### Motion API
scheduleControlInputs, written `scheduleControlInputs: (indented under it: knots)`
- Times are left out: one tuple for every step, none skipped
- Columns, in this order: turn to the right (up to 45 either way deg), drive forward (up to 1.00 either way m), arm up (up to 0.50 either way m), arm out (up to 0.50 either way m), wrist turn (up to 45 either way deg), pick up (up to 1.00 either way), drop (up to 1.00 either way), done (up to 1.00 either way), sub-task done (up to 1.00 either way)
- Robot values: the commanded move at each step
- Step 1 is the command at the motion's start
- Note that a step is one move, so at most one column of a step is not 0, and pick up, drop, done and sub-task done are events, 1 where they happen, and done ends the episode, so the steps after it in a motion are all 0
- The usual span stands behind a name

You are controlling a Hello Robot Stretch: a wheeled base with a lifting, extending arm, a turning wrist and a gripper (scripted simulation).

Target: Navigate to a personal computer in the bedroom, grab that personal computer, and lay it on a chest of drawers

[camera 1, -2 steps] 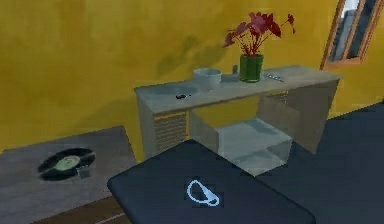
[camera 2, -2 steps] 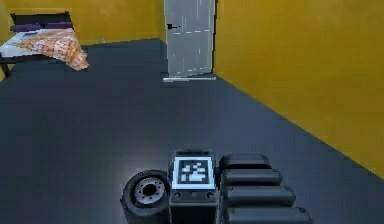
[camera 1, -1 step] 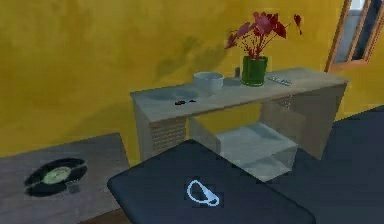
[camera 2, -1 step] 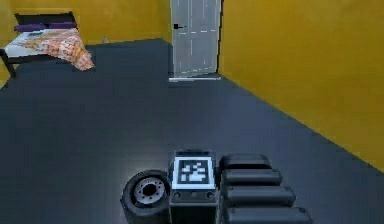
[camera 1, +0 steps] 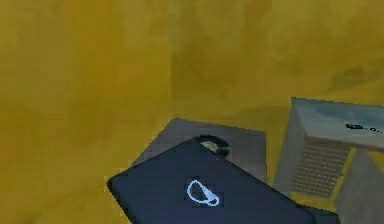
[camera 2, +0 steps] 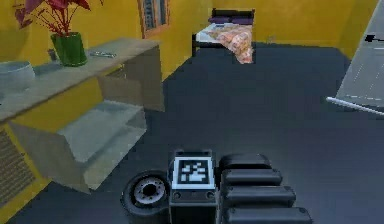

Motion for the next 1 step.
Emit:
scheduleControlInputs:
  knots:
    - [-27.0,0.0,0.0,0.0,0.0,0.0,0.0,0.0,0.0]
